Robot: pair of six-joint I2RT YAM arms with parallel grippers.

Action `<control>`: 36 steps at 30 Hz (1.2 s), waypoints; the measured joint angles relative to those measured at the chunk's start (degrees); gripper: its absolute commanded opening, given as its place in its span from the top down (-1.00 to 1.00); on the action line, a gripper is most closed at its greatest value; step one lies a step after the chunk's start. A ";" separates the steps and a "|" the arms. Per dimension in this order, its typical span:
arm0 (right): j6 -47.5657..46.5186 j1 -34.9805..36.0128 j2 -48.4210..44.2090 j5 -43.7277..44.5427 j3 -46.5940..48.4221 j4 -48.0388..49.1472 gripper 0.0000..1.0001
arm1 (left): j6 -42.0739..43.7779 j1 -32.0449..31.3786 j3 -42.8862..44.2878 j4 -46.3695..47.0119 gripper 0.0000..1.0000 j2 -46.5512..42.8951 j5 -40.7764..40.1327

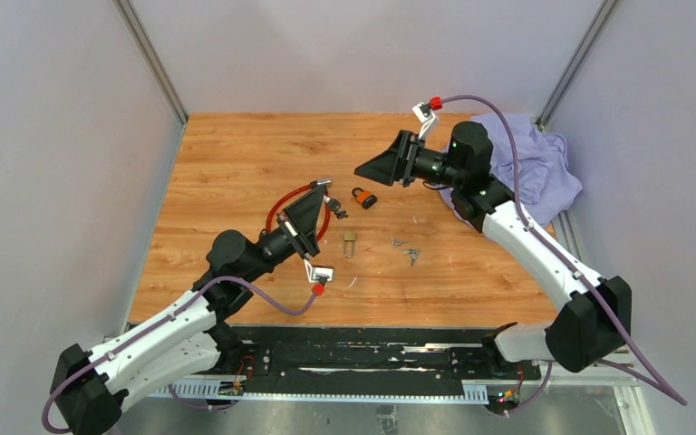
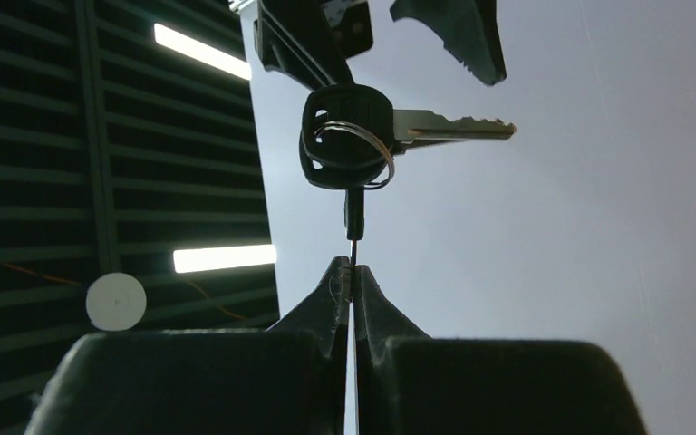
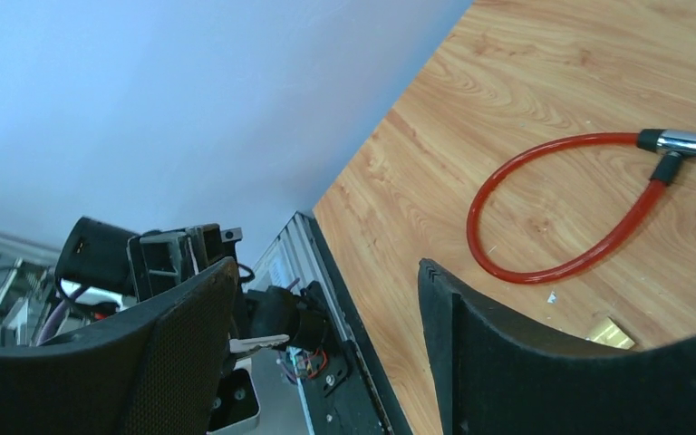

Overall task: Unlock with the key
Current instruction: Pick up the key from the center of the board.

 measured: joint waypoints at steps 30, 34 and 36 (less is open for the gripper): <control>-11.19 10.67 -6.64 -10.97 -1.88 -2.49 -0.01 | 0.02 0.00 -0.37 1.31 1.00 -1.01 0.66; -14.36 10.67 -9.25 -12.85 -1.88 -4.94 0.01 | 0.02 -0.02 -0.37 1.29 0.99 -1.01 -0.59; -16.09 10.67 -9.75 -12.98 -1.51 -7.02 -0.04 | 0.02 -0.02 -0.31 1.29 0.99 -1.01 -1.07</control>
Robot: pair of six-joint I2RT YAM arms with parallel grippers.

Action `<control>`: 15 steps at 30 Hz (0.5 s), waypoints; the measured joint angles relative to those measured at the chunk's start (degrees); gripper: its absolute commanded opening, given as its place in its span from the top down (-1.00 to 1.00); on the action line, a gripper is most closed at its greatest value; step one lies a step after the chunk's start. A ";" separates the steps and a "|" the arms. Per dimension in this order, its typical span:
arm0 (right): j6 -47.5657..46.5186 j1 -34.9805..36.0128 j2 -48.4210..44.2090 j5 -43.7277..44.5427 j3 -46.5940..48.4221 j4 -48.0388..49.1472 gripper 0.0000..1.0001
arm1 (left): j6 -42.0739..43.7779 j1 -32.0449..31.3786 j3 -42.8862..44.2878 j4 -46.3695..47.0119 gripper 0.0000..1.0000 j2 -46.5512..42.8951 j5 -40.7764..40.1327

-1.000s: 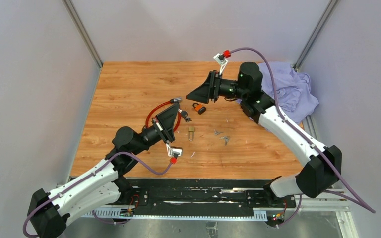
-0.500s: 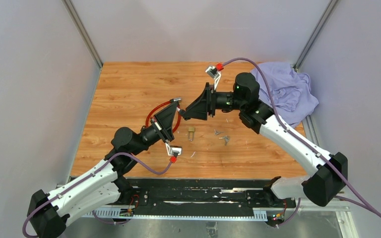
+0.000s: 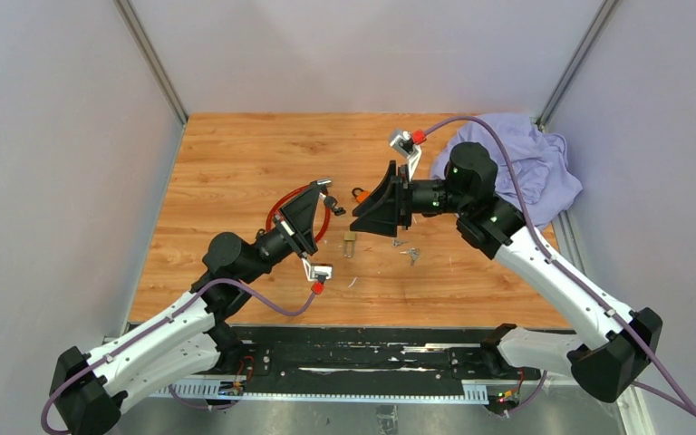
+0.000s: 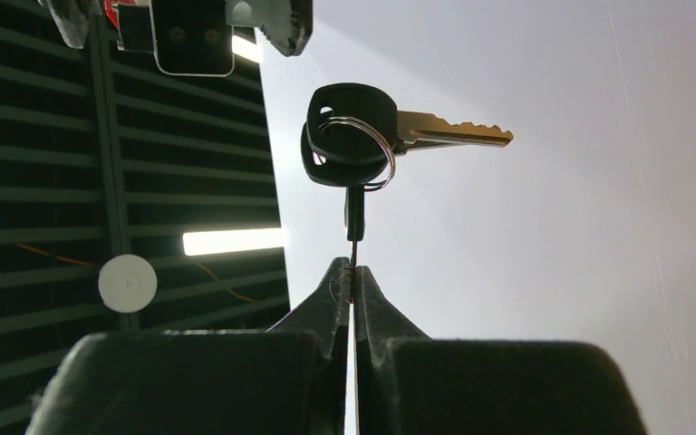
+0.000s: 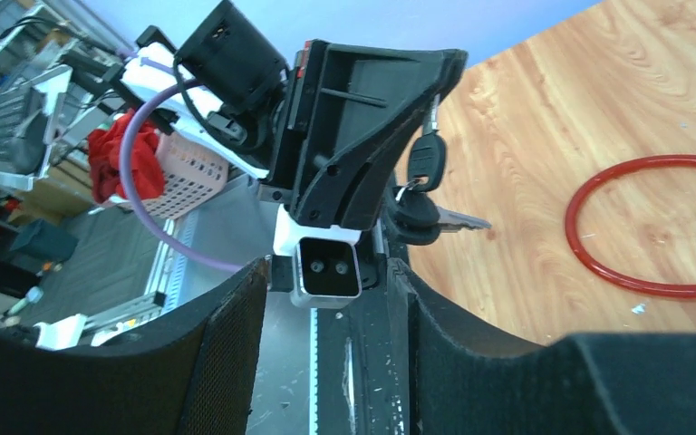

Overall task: Unlock with the key
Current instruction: Pick up the key from the center of the board.

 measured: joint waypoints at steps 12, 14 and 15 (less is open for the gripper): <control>-4.13 0.33 10.05 5.31 13.88 -4.42 0.02 | 0.00 0.00 0.02 0.02 0.99 0.00 0.00; -3.80 0.76 11.78 5.27 14.05 -4.44 0.02 | 0.00 0.00 0.02 0.07 1.00 0.00 0.13; -3.43 1.07 12.41 5.25 13.64 -4.20 0.03 | 0.00 0.02 0.02 0.11 1.00 0.00 0.11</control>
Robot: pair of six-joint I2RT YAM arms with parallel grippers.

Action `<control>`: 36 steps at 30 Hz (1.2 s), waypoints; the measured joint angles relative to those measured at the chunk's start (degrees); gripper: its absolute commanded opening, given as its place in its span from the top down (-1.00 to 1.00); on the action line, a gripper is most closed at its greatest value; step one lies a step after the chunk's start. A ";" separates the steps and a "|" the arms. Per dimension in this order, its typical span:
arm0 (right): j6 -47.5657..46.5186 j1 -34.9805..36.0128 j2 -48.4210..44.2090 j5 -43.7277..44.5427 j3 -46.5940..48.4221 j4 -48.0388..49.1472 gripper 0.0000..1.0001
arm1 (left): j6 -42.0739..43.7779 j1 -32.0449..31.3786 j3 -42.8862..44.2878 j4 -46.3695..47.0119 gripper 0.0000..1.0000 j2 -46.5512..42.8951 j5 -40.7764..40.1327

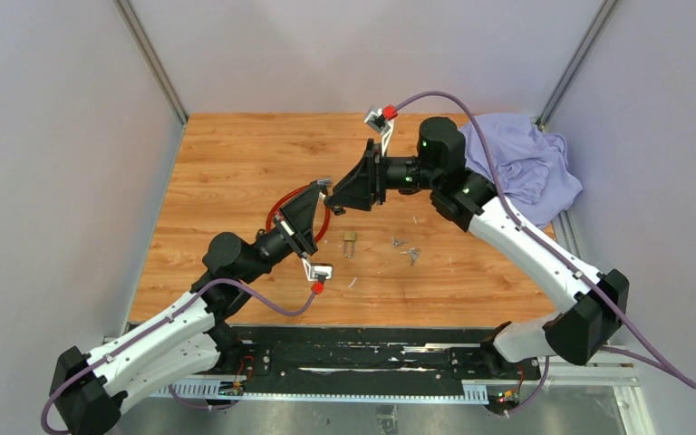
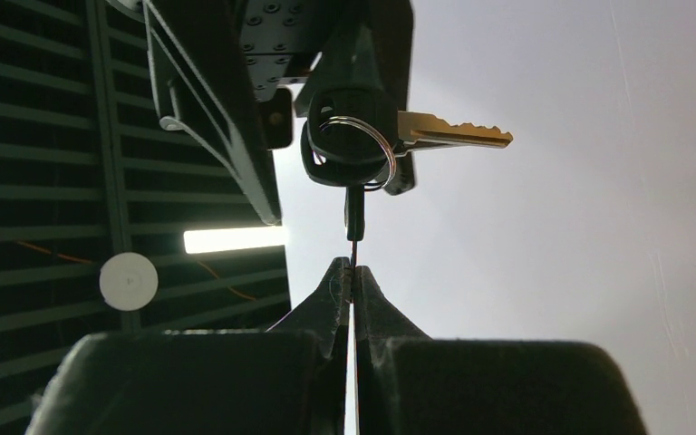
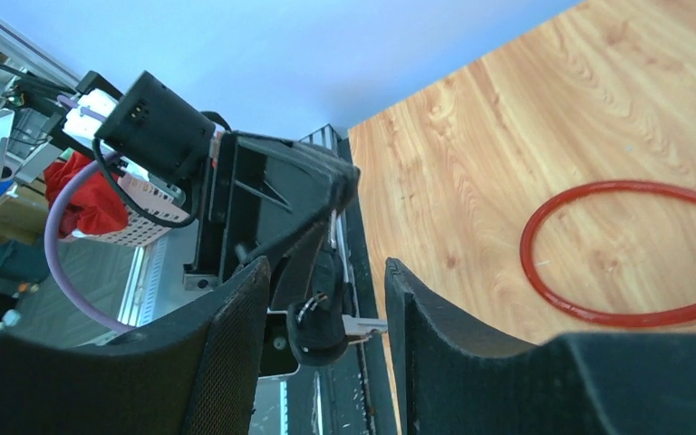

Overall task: Unlock with the key
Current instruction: Pick up the key from the center of the board.

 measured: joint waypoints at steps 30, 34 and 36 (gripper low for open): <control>13.29 0.33 4.92 -7.48 -3.52 10.95 0.64 | 0.00 0.00 0.00 1.09 1.00 0.02 0.24; 14.60 0.31 4.92 -8.22 -3.58 11.87 0.51 | 0.00 -0.02 0.00 1.18 0.99 -0.04 0.22; 15.58 0.17 4.92 -8.72 -4.07 13.05 0.46 | 0.00 0.00 0.00 1.18 0.99 -0.15 0.22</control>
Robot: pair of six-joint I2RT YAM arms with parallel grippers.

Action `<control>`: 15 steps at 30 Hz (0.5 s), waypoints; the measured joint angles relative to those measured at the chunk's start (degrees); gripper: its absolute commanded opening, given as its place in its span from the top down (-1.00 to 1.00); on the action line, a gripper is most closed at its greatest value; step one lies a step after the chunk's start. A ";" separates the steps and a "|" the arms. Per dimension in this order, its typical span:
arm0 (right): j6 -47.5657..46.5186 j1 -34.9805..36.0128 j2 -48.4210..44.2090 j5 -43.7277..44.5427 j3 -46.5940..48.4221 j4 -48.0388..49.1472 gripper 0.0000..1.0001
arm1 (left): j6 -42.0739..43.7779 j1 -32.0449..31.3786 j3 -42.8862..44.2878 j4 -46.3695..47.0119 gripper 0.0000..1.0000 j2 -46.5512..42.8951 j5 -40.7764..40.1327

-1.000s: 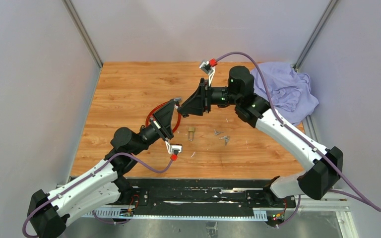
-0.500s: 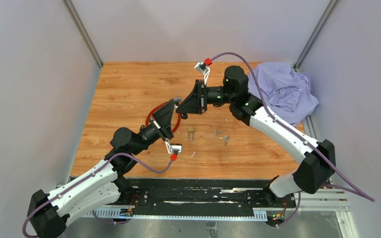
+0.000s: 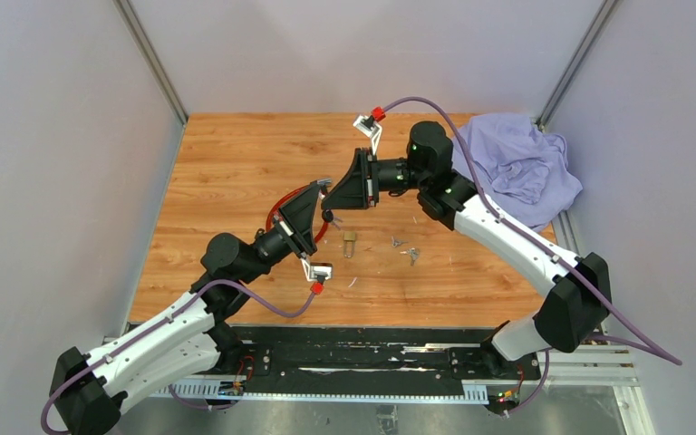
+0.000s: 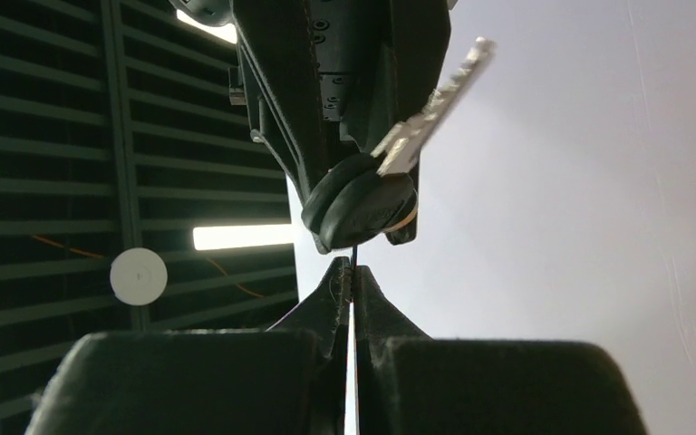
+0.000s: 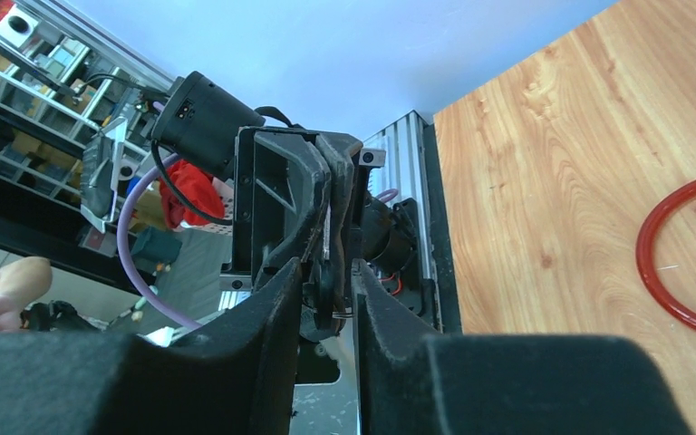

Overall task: Unlock with the key
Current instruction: Pick up the key from the center of the board.

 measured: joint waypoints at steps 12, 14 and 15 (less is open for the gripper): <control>6.05 -1.84 -0.13 -1.49 -3.19 6.36 0.45 | 0.00 -0.02 0.00 0.00 1.00 -0.44 -0.42; 6.80 -1.97 -0.13 -1.51 -3.50 7.28 0.43 | 0.00 0.00 0.00 0.00 1.00 -0.55 -0.52; 7.13 -1.99 -0.17 -1.49 -3.67 7.82 0.42 | 0.00 -0.02 0.00 0.00 0.99 -0.59 -0.63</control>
